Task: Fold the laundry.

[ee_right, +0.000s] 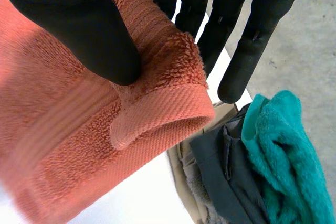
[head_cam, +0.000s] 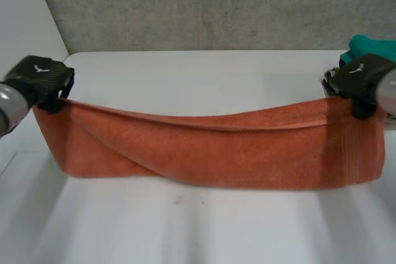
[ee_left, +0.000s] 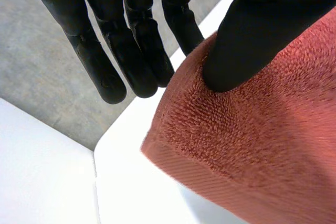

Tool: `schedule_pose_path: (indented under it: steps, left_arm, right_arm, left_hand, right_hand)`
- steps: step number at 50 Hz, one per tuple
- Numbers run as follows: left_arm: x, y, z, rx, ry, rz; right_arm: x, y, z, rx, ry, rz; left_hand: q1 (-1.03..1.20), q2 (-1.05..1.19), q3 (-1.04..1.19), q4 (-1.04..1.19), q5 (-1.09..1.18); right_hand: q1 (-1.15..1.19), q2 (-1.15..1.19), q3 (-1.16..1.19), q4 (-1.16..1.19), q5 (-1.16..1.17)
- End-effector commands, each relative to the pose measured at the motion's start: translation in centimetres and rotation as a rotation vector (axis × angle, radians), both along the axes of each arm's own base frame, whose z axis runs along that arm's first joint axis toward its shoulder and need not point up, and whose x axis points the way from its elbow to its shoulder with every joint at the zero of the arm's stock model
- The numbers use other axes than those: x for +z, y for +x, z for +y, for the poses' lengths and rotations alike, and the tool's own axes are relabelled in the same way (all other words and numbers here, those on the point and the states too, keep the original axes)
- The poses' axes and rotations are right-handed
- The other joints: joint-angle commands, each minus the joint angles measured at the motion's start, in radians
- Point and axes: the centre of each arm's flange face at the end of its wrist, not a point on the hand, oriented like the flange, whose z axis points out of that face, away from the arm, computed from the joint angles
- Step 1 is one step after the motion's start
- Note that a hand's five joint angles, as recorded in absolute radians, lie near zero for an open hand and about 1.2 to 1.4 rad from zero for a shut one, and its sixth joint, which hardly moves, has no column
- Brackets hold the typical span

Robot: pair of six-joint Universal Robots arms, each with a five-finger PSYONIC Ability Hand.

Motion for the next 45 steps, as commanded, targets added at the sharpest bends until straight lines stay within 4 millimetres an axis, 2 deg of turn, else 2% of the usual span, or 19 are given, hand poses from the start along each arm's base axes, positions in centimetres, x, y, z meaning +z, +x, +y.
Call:
schedule_pose_path:
  steps: [1,2,4,7,8,11,15,18,24,25,28,30,33,34,36,40,43,44,45]
  left_arm:
    - [2.3,-2.9,-7.1,0.016,-0.265,-0.030]
    - [3.2,-3.2,-7.7,0.018,-0.323,-0.020]
    - [6.3,-3.5,-9.3,0.029,-0.510,0.025]
    - [9.4,-3.7,-10.0,0.028,-0.692,0.092]
    - [11.2,-3.5,-10.3,0.031,-0.802,0.143]
    - [14.4,-3.2,-10.1,0.027,-0.972,0.245]
    - [15.2,-3.0,-9.6,0.018,-0.986,0.302]
    - [13.9,-3.1,-9.6,0.018,-0.924,0.302]
    - [8.4,-3.0,-9.5,0.029,-0.748,0.274]
    - [7.7,-2.9,-9.5,0.033,-0.727,0.270]
    - [4.0,-2.9,-9.0,0.042,-0.620,0.247]
    - [1.1,-2.9,-8.3,0.041,-0.534,0.232]
    - [-1.6,-3.0,-7.3,0.027,-0.451,0.219]
    - [-3.1,-3.2,-6.5,0.014,-0.392,0.208]
    - [-4.6,-3.2,-5.6,0.006,-0.340,0.199]
    - [-7.7,-2.9,-2.7,0.011,-0.192,0.137]
    - [-7.3,-2.1,0.6,0.012,-0.104,0.025]
    - [-7.1,-1.9,1.6,0.010,-0.077,-0.011]
    - [-6.9,-1.3,3.7,0.005,-0.009,-0.081]
  right_arm:
    - [2.5,1.8,-6.9,-0.087,-0.340,-0.157]
    - [4.8,2.1,-8.0,-0.092,-0.477,-0.239]
    - [7.1,2.3,-8.9,-0.093,-0.616,-0.332]
    - [11.0,2.4,-9.4,-0.083,-0.843,-0.488]
    - [11.9,2.4,-9.3,-0.078,-0.887,-0.518]
    - [13.4,2.6,-9.2,-0.063,-0.979,-0.584]
    - [13.1,2.6,-9.4,-0.067,-0.968,-0.594]
    - [11.1,3.0,-10.1,-0.071,-0.914,-0.579]
    - [6.5,3.4,-11.1,-0.079,-0.766,-0.529]
    - [4.7,3.6,-11.6,-0.082,-0.715,-0.512]
    - [1.6,3.9,-12.0,-0.080,-0.626,-0.483]
    - [-1.6,4.1,-12.1,-0.080,-0.515,-0.447]
    - [-6.1,4.3,-11.7,-0.083,-0.359,-0.391]
    - [-7.1,4.3,-11.6,-0.087,-0.327,-0.380]
    - [-9.2,4.1,-10.9,-0.101,-0.237,-0.343]
    - [-11.6,3.6,-8.7,-0.104,-0.087,-0.247]
    - [-11.9,2.8,-6.8,-0.098,-0.003,-0.165]
    - [-11.5,2.1,-5.4,-0.100,0.045,-0.113]
    - [-11.4,1.8,-4.5,-0.097,0.071,-0.086]
  left_hand:
    - [0.243,0.197,0.202,0.195,0.243]
    - [0.243,0.197,0.202,0.195,0.243]
    - [0.243,0.197,0.202,0.195,0.243]
    - [0.243,0.197,0.202,0.195,0.243]
    - [0.243,0.197,0.202,0.195,0.243]
    - [0.243,0.197,0.202,0.195,0.243]
    - [0.243,0.197,0.202,0.195,0.243]
    - [0.243,0.197,0.202,0.195,0.243]
    - [0.243,0.197,0.202,0.195,0.243]
    - [0.243,0.197,0.202,0.195,0.243]
    - [0.243,0.197,0.202,0.195,0.243]
    - [0.243,0.197,0.202,0.195,0.243]
    - [0.243,0.197,0.202,0.195,0.243]
    - [0.243,0.197,0.202,0.195,0.243]
    - [0.243,0.197,0.202,0.195,0.243]
    - [0.243,0.197,0.202,0.195,0.243]
    - [0.243,0.197,0.202,0.195,0.243]
    - [0.243,0.197,0.202,0.195,0.243]
    - [0.243,0.197,0.202,0.195,0.243]
  right_hand:
    - [0.270,0.216,0.208,0.198,0.228]
    - [0.270,0.216,0.208,0.198,0.228]
    - [0.270,0.216,0.208,0.198,0.228]
    - [0.270,0.216,0.208,0.198,0.228]
    - [0.270,0.216,0.208,0.198,0.228]
    - [0.270,0.216,0.208,0.198,0.228]
    - [0.270,0.216,0.208,0.198,0.228]
    - [0.270,0.216,0.208,0.198,0.228]
    - [0.270,0.216,0.208,0.198,0.228]
    - [0.270,0.216,0.208,0.198,0.228]
    - [0.270,0.216,0.208,0.198,0.228]
    - [0.270,0.216,0.208,0.198,0.228]
    - [0.270,0.216,0.208,0.198,0.228]
    - [0.270,0.216,0.208,0.198,0.228]
    - [0.270,0.216,0.208,0.198,0.228]
    - [0.270,0.216,0.208,0.198,0.228]
    - [0.270,0.216,0.208,0.198,0.228]
    - [0.270,0.216,0.208,0.198,0.228]
    - [0.270,0.216,0.208,0.198,0.228]
